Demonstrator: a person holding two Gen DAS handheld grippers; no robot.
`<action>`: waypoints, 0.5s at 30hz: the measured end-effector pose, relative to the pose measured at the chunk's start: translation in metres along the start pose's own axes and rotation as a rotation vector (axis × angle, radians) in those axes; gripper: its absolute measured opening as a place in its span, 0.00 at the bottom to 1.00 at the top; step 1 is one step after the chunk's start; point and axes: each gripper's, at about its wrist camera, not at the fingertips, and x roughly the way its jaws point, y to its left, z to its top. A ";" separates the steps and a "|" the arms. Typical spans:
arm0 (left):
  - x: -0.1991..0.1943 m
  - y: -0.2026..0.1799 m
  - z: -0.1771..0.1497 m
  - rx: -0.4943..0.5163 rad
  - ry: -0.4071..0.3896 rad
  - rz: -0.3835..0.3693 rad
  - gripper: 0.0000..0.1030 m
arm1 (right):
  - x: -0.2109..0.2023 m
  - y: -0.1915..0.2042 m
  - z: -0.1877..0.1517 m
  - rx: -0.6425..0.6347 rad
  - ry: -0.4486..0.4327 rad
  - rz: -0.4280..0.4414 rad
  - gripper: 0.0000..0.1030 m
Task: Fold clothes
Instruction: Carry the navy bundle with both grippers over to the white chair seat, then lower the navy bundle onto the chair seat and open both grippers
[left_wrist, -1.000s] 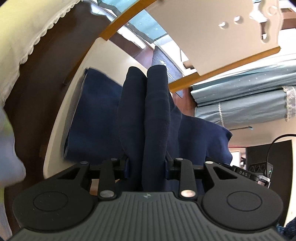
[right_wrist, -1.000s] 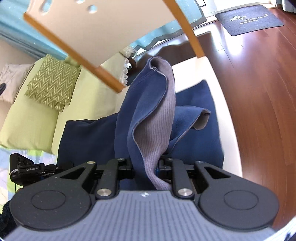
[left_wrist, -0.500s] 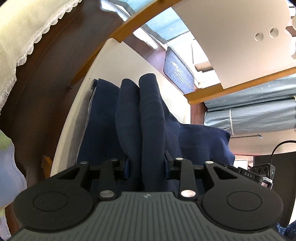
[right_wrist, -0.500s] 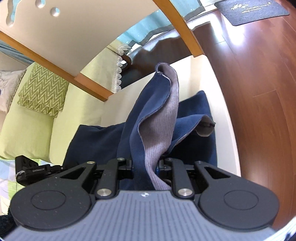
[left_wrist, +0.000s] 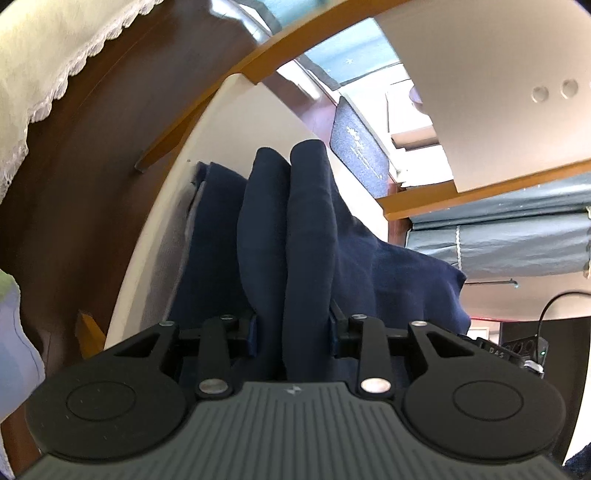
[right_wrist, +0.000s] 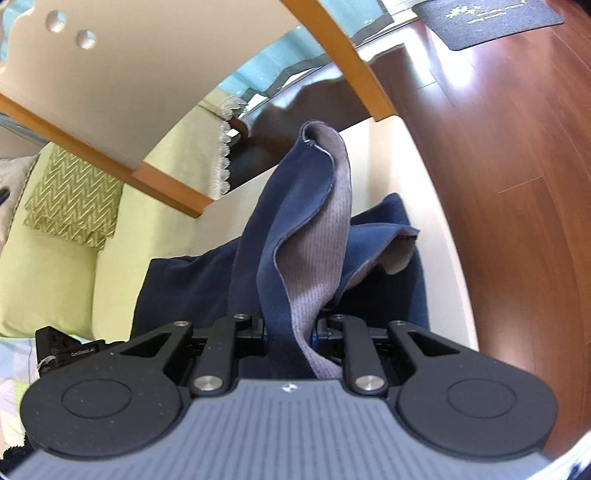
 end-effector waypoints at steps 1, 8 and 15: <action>0.002 0.004 0.000 -0.010 0.012 0.016 0.45 | 0.003 -0.002 0.000 0.007 0.007 -0.007 0.19; -0.039 -0.003 -0.003 0.065 -0.028 0.113 0.46 | 0.004 -0.005 -0.001 -0.023 0.010 -0.245 0.69; -0.091 -0.043 -0.034 0.181 -0.082 0.192 0.42 | -0.049 0.039 -0.045 -0.306 -0.141 -0.361 0.26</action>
